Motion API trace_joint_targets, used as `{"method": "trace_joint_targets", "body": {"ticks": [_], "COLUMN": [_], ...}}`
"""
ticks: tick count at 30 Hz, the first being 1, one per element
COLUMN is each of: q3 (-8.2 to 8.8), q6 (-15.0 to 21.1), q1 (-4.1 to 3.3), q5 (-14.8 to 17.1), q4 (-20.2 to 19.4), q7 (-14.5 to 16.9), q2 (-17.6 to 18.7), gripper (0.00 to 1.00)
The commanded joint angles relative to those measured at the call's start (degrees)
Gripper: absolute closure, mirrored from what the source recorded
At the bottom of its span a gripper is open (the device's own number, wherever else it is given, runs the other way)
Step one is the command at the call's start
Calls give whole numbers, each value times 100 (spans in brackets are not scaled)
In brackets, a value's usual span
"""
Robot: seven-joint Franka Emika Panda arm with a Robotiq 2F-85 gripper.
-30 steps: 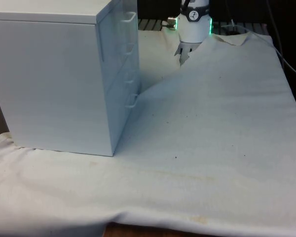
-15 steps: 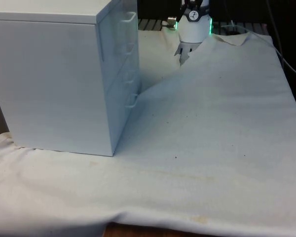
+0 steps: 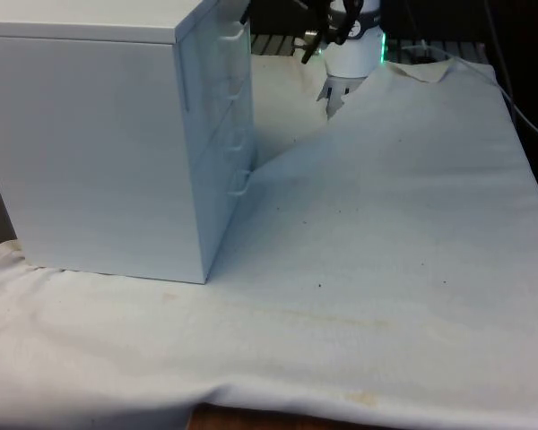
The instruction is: Open the drawer, then close it.
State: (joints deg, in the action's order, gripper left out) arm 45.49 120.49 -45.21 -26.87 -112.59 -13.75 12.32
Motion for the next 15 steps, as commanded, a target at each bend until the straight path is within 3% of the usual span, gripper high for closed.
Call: {"method": "trace_joint_targets", "body": {"ticks": [1,3,8,15], "q3": [17,11,34,17], "q6": [34,0,-120,-57], "q1": [6,6,-34,0], "q5": [-63,-23,-269,-327], "q4": [17,6,115,86], "q7": [-29,-11,-86,-149], "q2": [29,23,46,166], "gripper": [0,0,0,0]}}
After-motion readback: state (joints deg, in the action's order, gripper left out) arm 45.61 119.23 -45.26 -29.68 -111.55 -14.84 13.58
